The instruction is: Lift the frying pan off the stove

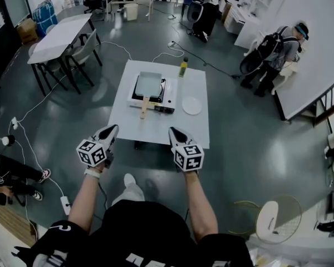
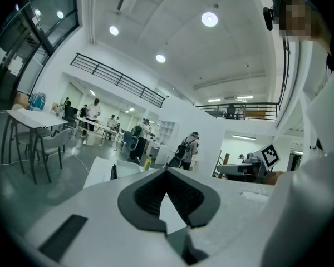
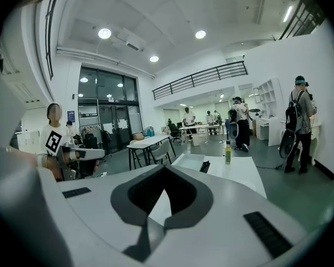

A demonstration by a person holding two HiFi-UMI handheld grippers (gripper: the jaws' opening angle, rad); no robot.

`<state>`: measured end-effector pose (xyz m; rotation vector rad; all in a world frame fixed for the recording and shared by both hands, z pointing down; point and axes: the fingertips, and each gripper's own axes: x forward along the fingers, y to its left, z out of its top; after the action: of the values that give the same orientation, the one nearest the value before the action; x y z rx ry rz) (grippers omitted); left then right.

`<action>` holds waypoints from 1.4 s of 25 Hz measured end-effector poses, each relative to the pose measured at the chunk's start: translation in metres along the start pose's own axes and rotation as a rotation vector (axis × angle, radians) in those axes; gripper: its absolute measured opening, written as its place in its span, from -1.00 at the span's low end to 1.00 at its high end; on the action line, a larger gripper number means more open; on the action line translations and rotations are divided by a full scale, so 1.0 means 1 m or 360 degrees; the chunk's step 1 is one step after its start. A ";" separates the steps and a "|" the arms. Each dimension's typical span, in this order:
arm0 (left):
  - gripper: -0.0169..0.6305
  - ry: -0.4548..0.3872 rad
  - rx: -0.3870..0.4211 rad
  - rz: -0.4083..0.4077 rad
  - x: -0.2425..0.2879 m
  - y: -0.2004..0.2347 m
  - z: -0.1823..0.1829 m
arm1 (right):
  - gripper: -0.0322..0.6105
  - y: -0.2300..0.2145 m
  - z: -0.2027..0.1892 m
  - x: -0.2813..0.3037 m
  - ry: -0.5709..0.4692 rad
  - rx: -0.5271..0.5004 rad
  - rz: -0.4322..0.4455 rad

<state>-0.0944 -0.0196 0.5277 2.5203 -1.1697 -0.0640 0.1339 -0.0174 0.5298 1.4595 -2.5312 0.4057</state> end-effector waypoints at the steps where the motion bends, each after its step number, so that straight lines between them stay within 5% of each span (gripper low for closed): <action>1: -0.95 -0.0001 -0.0004 -0.0002 0.003 0.005 0.002 | -0.91 -0.001 0.002 0.005 0.0004 -0.0001 -0.0003; 35: -0.95 0.0056 -0.0038 -0.0057 0.045 0.183 0.056 | -0.91 0.021 0.034 0.180 0.0072 0.0024 -0.0074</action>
<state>-0.2098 -0.1786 0.5423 2.5116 -1.1041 -0.0420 0.0253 -0.1654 0.5485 1.4941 -2.4596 0.4458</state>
